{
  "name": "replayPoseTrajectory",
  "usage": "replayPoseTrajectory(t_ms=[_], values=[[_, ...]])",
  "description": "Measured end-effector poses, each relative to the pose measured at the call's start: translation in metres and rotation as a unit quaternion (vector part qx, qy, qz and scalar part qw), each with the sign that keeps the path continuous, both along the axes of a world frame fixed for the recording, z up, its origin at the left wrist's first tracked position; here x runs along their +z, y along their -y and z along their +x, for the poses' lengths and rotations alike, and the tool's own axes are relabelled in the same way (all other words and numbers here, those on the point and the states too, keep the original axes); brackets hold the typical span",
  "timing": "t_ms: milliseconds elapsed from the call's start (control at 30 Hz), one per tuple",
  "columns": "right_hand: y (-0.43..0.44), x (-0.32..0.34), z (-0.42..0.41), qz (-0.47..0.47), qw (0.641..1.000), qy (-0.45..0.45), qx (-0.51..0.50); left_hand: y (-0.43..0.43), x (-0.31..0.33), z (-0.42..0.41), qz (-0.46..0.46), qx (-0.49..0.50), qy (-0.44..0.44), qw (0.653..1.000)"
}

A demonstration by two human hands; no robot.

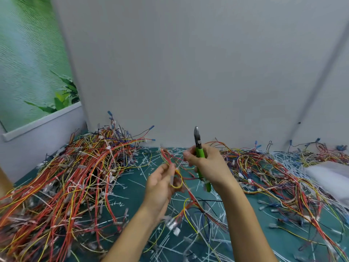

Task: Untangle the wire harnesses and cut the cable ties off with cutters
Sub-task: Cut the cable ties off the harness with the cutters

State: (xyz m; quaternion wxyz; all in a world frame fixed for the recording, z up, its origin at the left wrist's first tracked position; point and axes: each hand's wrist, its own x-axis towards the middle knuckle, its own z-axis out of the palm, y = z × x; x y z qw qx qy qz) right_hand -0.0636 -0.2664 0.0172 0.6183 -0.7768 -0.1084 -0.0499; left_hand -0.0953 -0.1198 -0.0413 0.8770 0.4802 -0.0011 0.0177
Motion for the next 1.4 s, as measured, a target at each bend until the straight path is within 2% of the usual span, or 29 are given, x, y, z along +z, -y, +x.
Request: replayPoseTrajectory(t_ms=[100,167,233,300,367,400,433,500,567,633,700,867,1067,1267,1400], values=[[-0.005,-0.008,0.002,-0.062,0.998,-0.006,0.014,-0.005,-0.026,-0.007,0.068,0.055,-0.024,0.996],[-0.007,-0.012,0.005,-0.031,0.999,-0.014,-0.004,-0.005,-0.035,-0.004,0.077,0.073,-0.03,0.994],[-0.005,-0.014,0.009,0.062,0.996,-0.048,-0.049,-0.005,-0.042,0.0,0.101,0.085,-0.037,0.991],[0.003,-0.017,0.014,0.198,0.971,-0.116,-0.067,-0.005,-0.048,0.002,0.121,0.082,-0.044,0.988],[0.013,-0.024,0.014,0.331,0.921,-0.204,-0.018,-0.005,-0.054,0.004,0.128,0.089,-0.051,0.987],[0.017,-0.029,0.013,0.368,0.899,-0.239,0.009,-0.004,-0.058,0.005,0.129,0.095,-0.053,0.986],[0.022,-0.035,0.01,0.368,0.892,-0.262,0.029,-0.004,-0.061,0.006,0.133,0.098,-0.054,0.985],[0.031,-0.052,0.0,0.277,0.92,-0.276,0.036,-0.004,-0.064,0.007,0.138,0.102,-0.053,0.984],[0.035,-0.066,-0.016,0.079,0.967,-0.244,0.002,-0.003,-0.065,0.008,0.129,0.106,-0.049,0.985],[0.035,-0.079,-0.034,-0.107,0.976,-0.189,-0.019,-0.002,-0.065,0.008,0.122,0.109,-0.045,0.986],[0.033,-0.086,-0.048,-0.186,0.976,-0.116,-0.004,-0.001,-0.066,0.008,0.119,0.107,-0.043,0.986],[0.033,-0.089,-0.06,-0.277,0.959,-0.011,0.053,-0.002,-0.067,0.006,0.102,0.119,-0.04,0.987],[0.031,-0.09,-0.064,-0.252,0.964,0.024,0.082,-0.003,-0.069,0.008,0.1,0.12,-0.033,0.987],[0.03,-0.096,-0.062,-0.231,0.968,0.029,0.091,-0.002,-0.068,0.008,0.092,0.111,-0.019,0.989],[0.032,-0.1,-0.059,-0.218,0.971,-0.023,0.098,-0.002,-0.068,0.006,0.094,0.101,-0.009,0.99]])
